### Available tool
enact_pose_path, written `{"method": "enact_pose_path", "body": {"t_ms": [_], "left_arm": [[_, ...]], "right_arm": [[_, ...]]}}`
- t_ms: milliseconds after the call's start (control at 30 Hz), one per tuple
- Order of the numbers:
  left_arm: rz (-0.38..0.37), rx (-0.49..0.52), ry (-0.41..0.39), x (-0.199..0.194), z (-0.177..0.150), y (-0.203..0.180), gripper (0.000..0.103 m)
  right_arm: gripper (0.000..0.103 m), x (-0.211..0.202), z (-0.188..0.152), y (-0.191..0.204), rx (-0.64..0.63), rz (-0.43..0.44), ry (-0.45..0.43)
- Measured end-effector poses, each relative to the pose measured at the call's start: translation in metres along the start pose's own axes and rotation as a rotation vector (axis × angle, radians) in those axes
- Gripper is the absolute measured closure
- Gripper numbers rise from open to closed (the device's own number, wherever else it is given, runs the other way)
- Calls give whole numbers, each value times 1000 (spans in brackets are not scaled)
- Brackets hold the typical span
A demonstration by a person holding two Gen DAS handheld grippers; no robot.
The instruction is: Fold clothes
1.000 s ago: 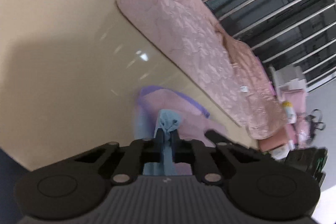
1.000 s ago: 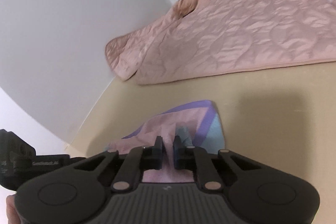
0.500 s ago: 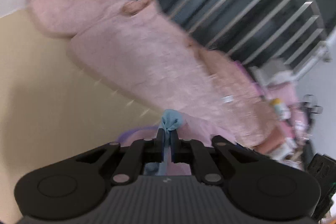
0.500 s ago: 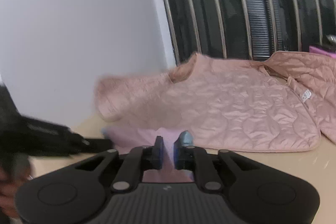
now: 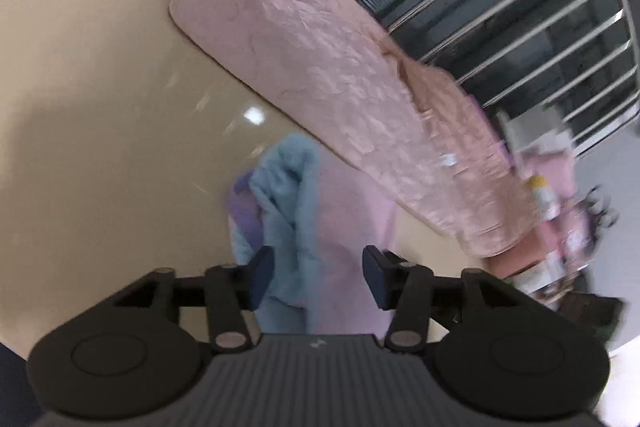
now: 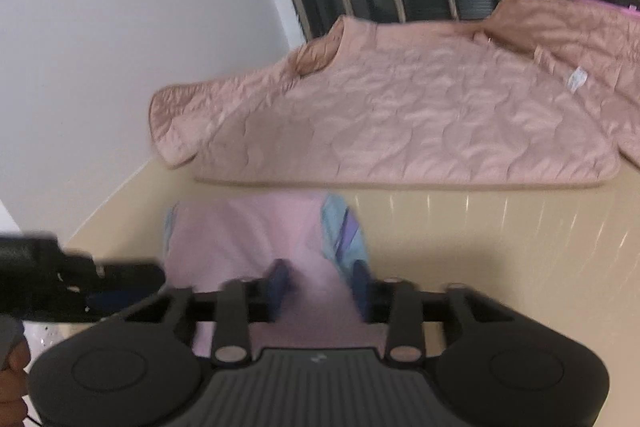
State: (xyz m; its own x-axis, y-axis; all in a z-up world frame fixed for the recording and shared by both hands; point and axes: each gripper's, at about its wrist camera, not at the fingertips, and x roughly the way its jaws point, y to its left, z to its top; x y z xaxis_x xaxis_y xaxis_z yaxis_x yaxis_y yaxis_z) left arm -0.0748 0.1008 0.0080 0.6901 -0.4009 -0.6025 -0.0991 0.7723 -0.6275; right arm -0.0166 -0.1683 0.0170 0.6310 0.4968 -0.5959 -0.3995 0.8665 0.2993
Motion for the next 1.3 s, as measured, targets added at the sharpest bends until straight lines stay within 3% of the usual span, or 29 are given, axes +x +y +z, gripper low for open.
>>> {"method": "enact_pose_path", "body": {"t_ms": [100,167,267,333,400,500,567,767,800,867,967,1133,1300], "left_arm": [[7,40,30,-1,-2,-4,81],[-3,52,39,-8,-4,1,83],[-6,74,50,-19,-5,9,81],[-37,74,43,-22,-3,10,70],[-58,90,28,-24,1,10,62],[-66,94,22,-21,12,14,58],[-71,78,27,-22,18,23,58],[-110,196,126,-13,15,16,59],[-107,215,131,-11,13,12,68],[-100,214,159,-5,10,9,96],[-93,170,154,-5,10,11,101],[-159,162,88,-41,12,-3,101],[-116,147,122,-47,0,-1,101]], "right_arm": [[94,-13,-18,13,27,-14,9],[94,-31,-36,28,29,-4,12],[93,-60,-57,45,26,14,-13],[86,-76,-58,41,68,2,-60],[76,-78,-52,30,127,-9,-74],[76,-71,-42,15,188,8,-54],[76,-65,-39,9,226,32,-43],[76,-50,-45,8,255,26,4],[79,-48,-46,9,254,27,7],[96,-45,-47,11,253,20,11],[100,-44,-45,11,259,10,-6],[101,-69,-32,28,151,14,-117],[101,-72,-24,41,84,-5,-146]]}}
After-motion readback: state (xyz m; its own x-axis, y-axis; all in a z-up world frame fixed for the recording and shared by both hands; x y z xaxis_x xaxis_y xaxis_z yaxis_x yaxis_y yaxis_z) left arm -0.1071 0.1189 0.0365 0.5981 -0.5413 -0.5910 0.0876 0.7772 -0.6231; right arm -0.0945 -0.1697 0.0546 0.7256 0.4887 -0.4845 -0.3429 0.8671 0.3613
